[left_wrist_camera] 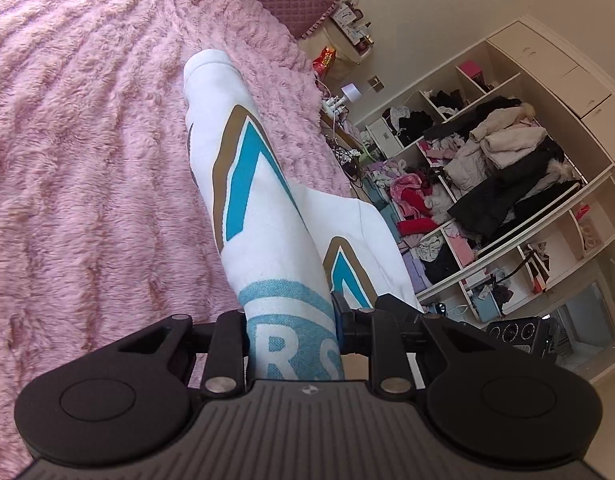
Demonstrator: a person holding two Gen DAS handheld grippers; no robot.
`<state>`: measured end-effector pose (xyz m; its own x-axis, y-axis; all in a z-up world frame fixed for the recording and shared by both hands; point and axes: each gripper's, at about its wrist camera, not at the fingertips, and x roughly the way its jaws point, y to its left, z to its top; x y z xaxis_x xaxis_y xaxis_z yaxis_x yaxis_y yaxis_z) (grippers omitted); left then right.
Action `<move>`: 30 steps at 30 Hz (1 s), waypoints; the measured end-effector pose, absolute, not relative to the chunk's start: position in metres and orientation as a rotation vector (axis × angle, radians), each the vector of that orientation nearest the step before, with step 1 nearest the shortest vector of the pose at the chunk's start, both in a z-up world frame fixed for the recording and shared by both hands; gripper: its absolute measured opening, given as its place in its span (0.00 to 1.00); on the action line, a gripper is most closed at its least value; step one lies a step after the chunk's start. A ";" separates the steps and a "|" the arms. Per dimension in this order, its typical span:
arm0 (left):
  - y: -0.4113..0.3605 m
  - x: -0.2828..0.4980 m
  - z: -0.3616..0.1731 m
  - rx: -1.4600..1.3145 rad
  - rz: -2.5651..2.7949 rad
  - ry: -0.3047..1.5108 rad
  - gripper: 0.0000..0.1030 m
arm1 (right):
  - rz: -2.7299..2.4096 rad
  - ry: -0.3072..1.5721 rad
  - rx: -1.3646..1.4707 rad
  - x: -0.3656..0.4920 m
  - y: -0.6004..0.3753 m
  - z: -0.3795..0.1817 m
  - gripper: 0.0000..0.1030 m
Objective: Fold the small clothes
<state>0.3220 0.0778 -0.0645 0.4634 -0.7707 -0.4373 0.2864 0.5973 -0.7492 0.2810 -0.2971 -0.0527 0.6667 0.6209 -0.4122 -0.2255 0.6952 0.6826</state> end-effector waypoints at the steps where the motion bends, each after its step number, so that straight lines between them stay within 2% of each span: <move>1: 0.088 0.317 -0.063 -0.652 -0.698 0.852 0.26 | 0.529 0.686 0.625 0.277 -0.285 -0.050 0.24; 6: 0.129 0.299 -0.070 -0.656 -0.644 0.838 0.26 | 0.571 0.703 0.562 0.256 -0.233 -0.047 0.24; 13: 0.161 0.292 -0.103 -0.699 -0.622 0.845 0.26 | 0.577 0.747 0.541 0.244 -0.200 -0.073 0.23; 27: 0.168 0.302 -0.205 -0.743 -0.581 0.954 0.27 | 0.503 0.873 0.532 0.257 -0.205 -0.167 0.23; 29: 0.172 0.299 -0.212 -0.770 -0.576 0.955 0.31 | 0.505 0.883 0.576 0.258 -0.214 -0.181 0.25; 30: 0.173 0.299 -0.212 -0.774 -0.575 0.958 0.34 | 0.507 0.885 0.589 0.258 -0.218 -0.186 0.32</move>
